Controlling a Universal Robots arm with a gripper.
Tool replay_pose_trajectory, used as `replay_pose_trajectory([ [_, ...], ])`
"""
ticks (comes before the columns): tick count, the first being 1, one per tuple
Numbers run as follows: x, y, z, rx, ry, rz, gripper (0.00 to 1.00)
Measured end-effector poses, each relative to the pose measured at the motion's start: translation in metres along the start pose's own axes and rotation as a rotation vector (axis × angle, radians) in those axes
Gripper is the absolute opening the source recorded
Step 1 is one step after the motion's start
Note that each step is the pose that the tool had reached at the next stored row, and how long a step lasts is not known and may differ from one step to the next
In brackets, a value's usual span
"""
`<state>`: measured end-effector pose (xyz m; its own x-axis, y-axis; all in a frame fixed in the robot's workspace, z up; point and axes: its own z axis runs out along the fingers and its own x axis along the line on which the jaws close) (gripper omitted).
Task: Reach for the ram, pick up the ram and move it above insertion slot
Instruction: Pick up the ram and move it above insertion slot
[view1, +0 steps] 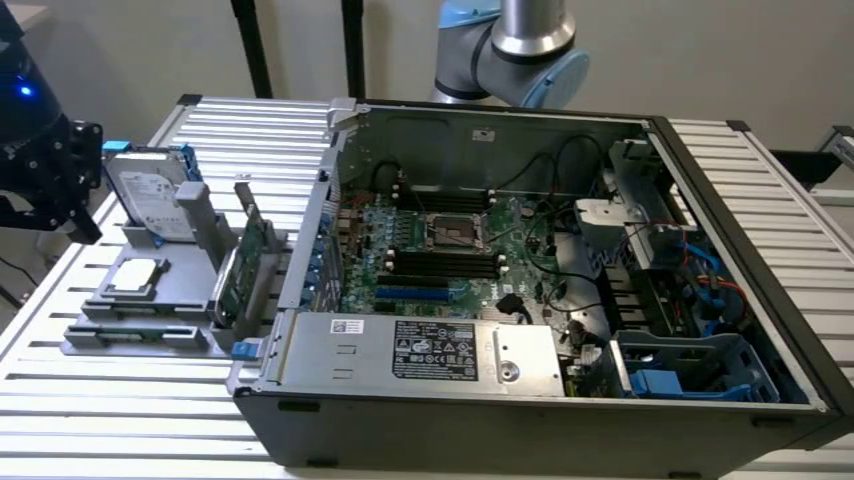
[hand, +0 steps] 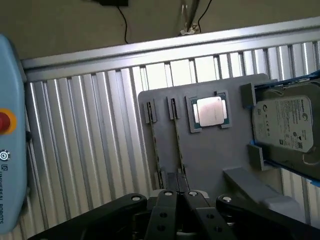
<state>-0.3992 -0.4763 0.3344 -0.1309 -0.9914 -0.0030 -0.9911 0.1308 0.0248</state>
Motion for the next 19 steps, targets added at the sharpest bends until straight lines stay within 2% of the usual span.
replay_pose_trajectory([
  [10,0.000,-0.0001,0.0052,0.0194,0.0019,-0.182,0.11],
  [13,0.000,-0.0001,0.0052,0.0199,0.0022,-0.201,0.12],
  [14,0.000,-0.0001,0.0053,0.0200,0.0022,-0.201,0.18],
  [15,0.000,-0.0001,0.0054,0.0202,0.0021,-0.201,0.18],
  [17,0.000,-0.0001,0.0079,0.0208,0.0020,-0.201,0.30],
  [18,0.000,-0.0001,0.0095,0.0210,0.0020,-0.201,0.30],
  [19,0.000,-0.0002,0.0113,0.0212,0.0020,-0.201,0.36],
])
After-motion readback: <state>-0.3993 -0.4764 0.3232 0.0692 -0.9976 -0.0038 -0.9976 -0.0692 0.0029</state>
